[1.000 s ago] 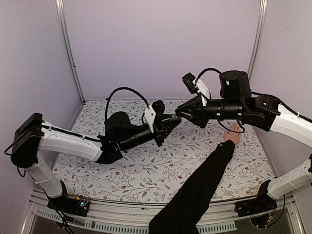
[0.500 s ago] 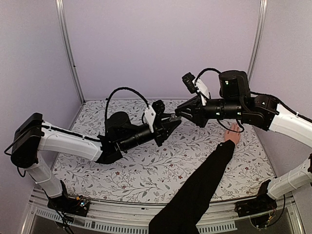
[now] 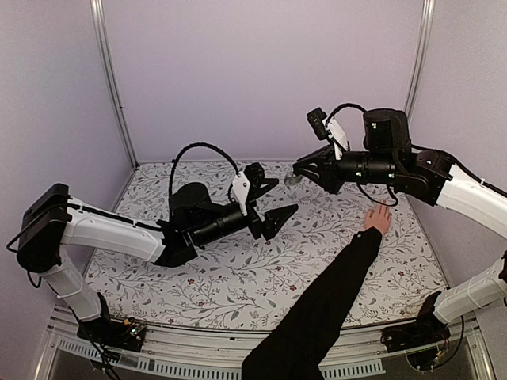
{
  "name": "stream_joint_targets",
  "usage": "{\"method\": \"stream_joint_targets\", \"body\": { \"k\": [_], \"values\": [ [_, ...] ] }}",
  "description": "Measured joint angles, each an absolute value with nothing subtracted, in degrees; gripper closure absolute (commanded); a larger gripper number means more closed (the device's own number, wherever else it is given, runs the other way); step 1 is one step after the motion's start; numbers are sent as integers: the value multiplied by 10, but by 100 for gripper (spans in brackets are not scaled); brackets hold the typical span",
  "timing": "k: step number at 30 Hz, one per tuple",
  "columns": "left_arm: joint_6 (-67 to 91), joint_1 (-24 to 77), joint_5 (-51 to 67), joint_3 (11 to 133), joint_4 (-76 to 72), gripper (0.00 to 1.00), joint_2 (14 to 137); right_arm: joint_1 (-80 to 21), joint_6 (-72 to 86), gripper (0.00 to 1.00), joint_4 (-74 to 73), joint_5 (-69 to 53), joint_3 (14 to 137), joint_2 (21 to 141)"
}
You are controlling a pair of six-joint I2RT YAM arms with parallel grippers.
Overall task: Paint the nails
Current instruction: Place the nail polish bottle at the center of the board.
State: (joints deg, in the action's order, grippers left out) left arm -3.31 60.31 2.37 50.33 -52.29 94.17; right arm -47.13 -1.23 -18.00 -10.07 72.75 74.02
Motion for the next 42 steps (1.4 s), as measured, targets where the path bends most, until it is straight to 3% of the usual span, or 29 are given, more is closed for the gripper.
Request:
{"method": "stream_joint_targets", "body": {
  "k": [12, 25, 42],
  "values": [
    [63, 533, 42, 407, -511, 0, 842, -399, -9, 100, -110, -113, 700, 783],
    [102, 472, 33, 352, -468, 1, 750, -394, -8, 100, 30, -136, 669, 965],
    [108, 462, 21, 339, -451, 0, 742, -394, -8, 97, 125, -156, 677, 1151]
  ]
}}
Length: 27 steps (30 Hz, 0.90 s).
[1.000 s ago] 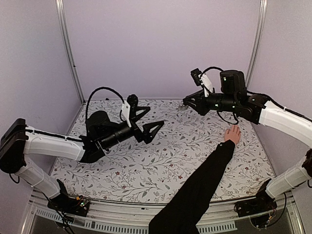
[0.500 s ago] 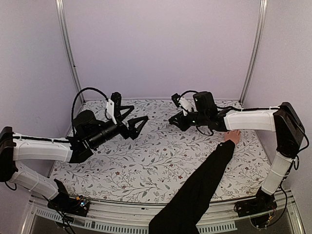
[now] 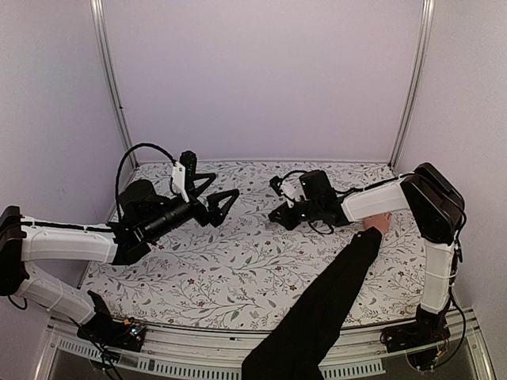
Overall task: Paint the nails
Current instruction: Place the nail polish bottle at the center of the board.
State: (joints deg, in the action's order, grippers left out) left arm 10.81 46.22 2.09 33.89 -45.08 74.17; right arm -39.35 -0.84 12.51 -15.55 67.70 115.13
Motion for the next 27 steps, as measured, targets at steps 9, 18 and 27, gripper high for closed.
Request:
{"method": "stream_joint_targets", "body": {
  "k": [9, 18, 27],
  "values": [
    [108, 460, 21, 339, -451, 0, 742, -396, -11, 93, 146, -148, 682, 1163],
    [108, 460, 21, 339, -451, 0, 742, -411, -25, 73, 145, -110, 703, 1192],
    [110, 459, 21, 339, -451, 0, 742, -416, -32, 27, 137, -109, 708, 1195]
  ]
}}
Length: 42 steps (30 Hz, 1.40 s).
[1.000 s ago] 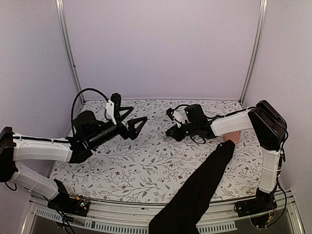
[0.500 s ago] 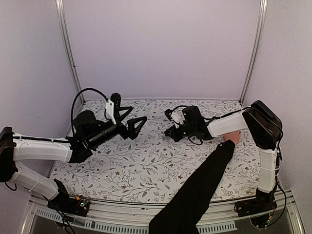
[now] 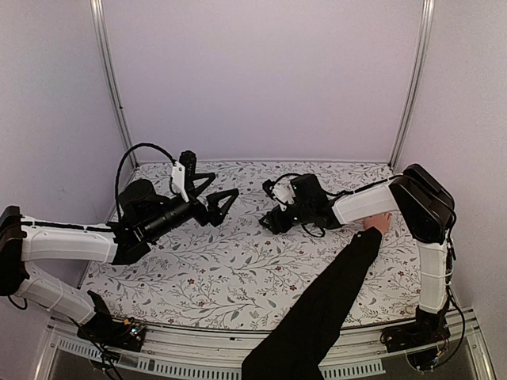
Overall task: Paint the nails
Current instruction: Place the nail polish bottle at the center of the board, then reset both arms
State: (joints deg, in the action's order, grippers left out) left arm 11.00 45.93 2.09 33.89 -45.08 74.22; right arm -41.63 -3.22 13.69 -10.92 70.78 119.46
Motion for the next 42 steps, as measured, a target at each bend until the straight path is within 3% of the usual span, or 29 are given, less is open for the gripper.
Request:
{"method": "stream_joint_targets", "body": {
  "k": [4, 21, 33, 42],
  "values": [
    [111, 459, 21, 339, -451, 0, 743, -416, -30, 2, 135, -113, 707, 1192],
    [156, 383, 36, 372, -372, 0, 758, -349, 32, 1, 104, -169, 643, 958],
    [205, 249, 102, 363, -336, 0, 769, -206, 76, 1, 97, -150, 447, 702],
    [215, 226, 112, 311, -336, 0, 769, -123, 114, 1, 117, -151, 327, 597]
  ]
}}
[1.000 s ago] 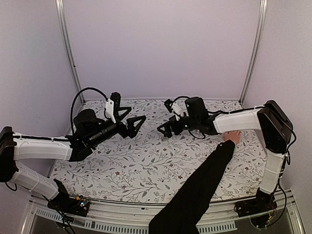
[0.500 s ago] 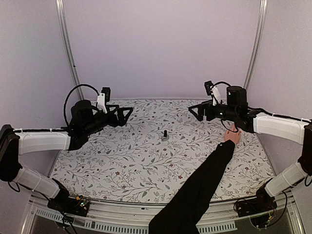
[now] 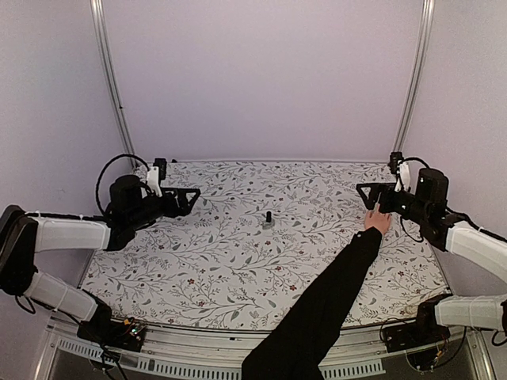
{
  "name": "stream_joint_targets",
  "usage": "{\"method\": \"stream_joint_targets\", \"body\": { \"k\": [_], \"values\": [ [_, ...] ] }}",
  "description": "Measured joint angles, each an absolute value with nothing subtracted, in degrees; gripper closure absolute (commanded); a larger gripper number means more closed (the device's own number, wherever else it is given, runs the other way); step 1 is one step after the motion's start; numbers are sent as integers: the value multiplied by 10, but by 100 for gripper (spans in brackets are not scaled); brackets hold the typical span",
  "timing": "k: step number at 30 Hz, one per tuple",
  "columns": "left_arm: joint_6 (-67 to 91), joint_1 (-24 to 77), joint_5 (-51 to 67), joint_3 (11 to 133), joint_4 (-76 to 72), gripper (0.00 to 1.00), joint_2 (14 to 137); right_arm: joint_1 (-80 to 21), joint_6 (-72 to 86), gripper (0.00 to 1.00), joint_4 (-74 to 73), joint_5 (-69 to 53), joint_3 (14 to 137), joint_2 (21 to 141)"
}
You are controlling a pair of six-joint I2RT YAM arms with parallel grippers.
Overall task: Paint the nails
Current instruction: Reset both arms
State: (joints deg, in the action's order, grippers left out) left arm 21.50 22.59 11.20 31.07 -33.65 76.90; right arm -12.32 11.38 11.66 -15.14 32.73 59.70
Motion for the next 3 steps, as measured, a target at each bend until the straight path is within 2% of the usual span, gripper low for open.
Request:
{"method": "stream_joint_targets", "body": {
  "k": [3],
  "values": [
    [219, 226, 112, 300, -338, 0, 769, -123, 123, 1, 121, -151, 304, 594]
  ]
}}
